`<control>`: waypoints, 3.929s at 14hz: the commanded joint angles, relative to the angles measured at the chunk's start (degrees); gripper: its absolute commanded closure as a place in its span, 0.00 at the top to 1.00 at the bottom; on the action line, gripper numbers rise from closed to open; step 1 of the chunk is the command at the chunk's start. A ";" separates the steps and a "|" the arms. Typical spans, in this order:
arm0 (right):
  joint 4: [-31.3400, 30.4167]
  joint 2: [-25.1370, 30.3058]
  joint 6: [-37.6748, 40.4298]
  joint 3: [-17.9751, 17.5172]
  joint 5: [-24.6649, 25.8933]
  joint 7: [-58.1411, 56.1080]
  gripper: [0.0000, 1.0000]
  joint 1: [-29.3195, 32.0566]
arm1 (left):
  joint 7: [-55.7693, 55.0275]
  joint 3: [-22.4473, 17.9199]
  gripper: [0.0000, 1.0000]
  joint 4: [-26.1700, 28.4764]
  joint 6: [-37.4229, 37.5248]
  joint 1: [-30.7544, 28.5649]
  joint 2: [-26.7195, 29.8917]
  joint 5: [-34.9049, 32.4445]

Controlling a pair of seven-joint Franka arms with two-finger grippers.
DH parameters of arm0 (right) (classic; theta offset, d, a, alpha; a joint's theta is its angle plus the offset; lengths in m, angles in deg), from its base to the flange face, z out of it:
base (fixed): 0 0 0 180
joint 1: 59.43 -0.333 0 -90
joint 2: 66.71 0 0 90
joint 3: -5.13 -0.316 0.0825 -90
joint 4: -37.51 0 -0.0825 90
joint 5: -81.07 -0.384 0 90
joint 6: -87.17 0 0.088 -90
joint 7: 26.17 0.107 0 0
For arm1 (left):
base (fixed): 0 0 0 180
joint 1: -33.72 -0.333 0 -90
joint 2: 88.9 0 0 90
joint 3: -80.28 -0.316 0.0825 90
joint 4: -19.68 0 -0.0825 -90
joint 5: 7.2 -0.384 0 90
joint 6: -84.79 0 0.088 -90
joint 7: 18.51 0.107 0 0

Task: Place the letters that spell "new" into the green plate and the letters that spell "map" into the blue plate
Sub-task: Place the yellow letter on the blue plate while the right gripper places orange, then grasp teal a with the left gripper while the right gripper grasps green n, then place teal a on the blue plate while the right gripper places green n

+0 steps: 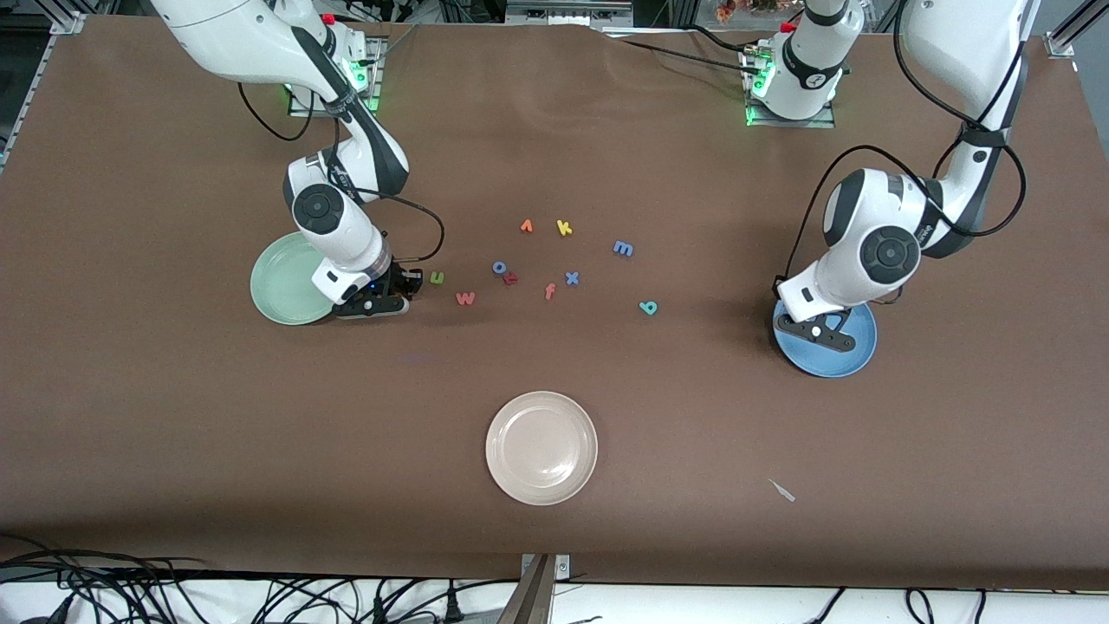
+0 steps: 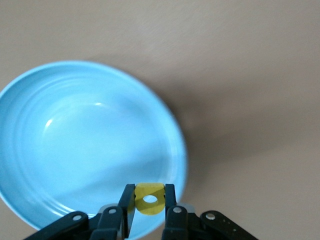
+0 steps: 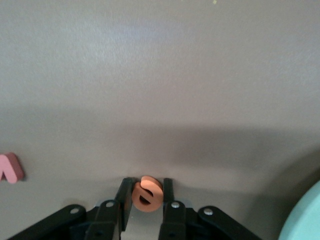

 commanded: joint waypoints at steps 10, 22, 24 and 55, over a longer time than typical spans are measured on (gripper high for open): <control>1.50 13.41 20.15 10.47 2.68 -24.43 0.07 3.39 | -19.66 2.20 1.00 -5.32 4.72 3.68 -2.01 8.05; -6.16 13.42 10.66 3.75 2.85 -12.11 0.68 5.86 | -70.04 2.11 1.00 -17.88 -5.14 22.14 -15.98 12.99; -5.99 12.80 10.05 -0.30 2.85 -3.14 0.75 5.77 | -71.38 2.11 0.99 -18.24 -5.31 22.50 -16.78 12.72; -4.40 -1.00 -7.88 -4.37 11.12 22.83 0.47 -2.66 | 8.74 0.44 0.02 -25.88 25.46 -3.42 -14.57 1.39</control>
